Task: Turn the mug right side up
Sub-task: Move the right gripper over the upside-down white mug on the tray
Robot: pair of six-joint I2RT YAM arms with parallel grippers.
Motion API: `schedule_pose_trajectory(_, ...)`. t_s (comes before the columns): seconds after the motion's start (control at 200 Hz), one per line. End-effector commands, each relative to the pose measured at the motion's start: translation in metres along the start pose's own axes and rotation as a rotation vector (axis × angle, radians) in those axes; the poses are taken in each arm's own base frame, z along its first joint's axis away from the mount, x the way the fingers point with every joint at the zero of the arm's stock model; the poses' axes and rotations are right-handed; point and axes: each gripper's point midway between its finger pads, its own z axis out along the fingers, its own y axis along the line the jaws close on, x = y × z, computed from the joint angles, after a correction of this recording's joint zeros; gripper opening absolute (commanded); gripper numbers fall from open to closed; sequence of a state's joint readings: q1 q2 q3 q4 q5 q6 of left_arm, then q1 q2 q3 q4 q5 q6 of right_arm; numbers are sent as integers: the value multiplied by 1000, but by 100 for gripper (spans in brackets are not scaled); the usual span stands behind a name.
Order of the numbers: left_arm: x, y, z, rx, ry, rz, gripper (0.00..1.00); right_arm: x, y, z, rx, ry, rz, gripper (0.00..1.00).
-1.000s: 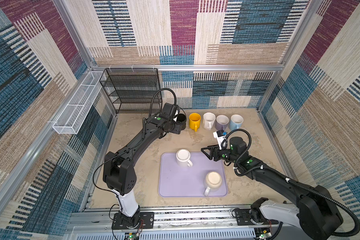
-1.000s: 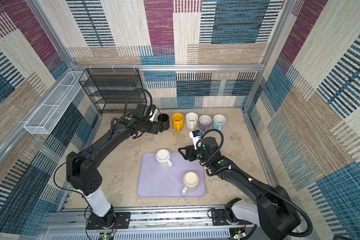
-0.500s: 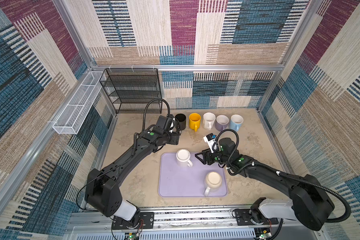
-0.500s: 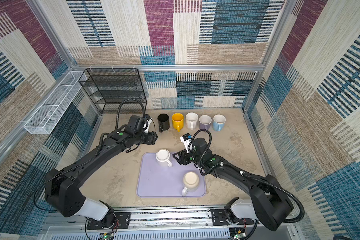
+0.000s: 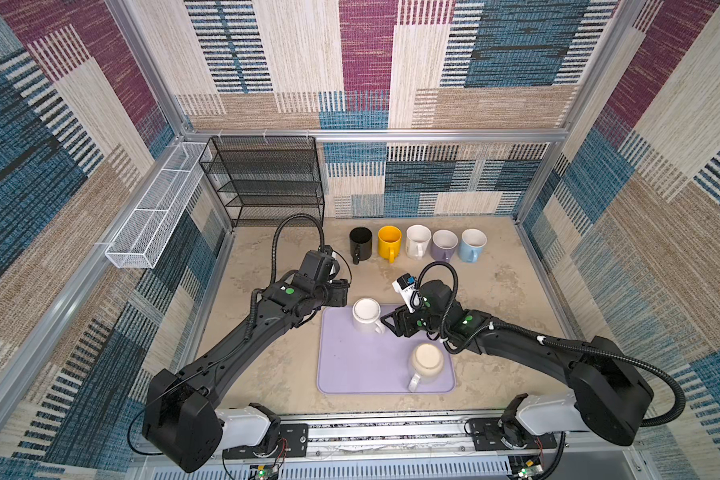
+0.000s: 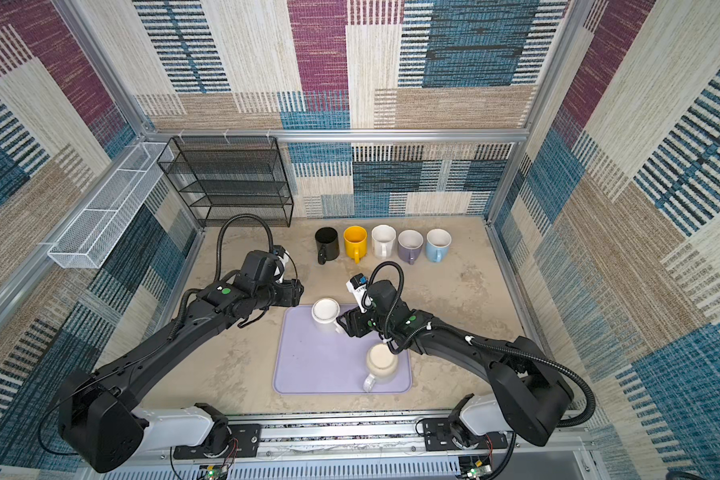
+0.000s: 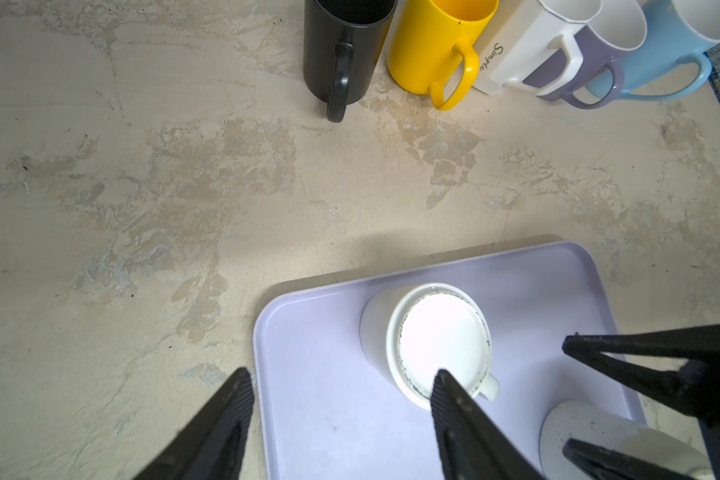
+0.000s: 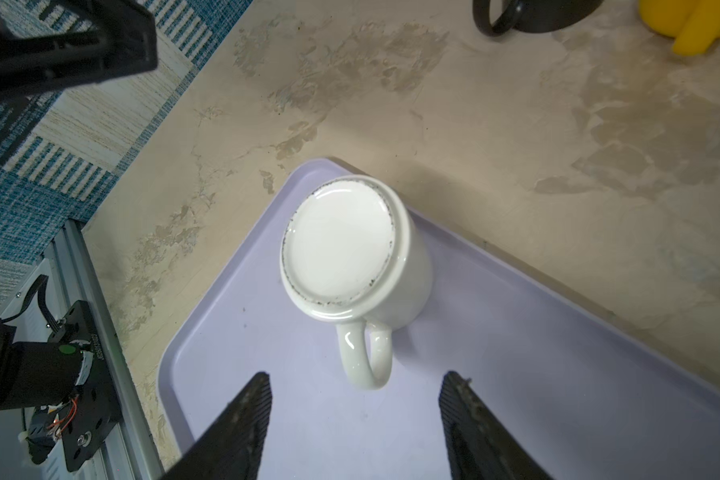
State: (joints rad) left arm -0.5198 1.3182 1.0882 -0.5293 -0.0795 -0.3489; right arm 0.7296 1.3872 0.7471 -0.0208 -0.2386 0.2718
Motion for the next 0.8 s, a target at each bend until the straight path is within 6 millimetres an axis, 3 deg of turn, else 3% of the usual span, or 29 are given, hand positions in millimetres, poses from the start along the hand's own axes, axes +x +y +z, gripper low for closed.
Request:
schedule_pose_trajectory(0.0,1,1,3,-10,2,-25,69,-2,-4,4,58,-2,-9,67)
schedule_pose_trajectory(0.796,6,12,-3,-51,-13,-10,69,21,-3,36,224,215,-114,62)
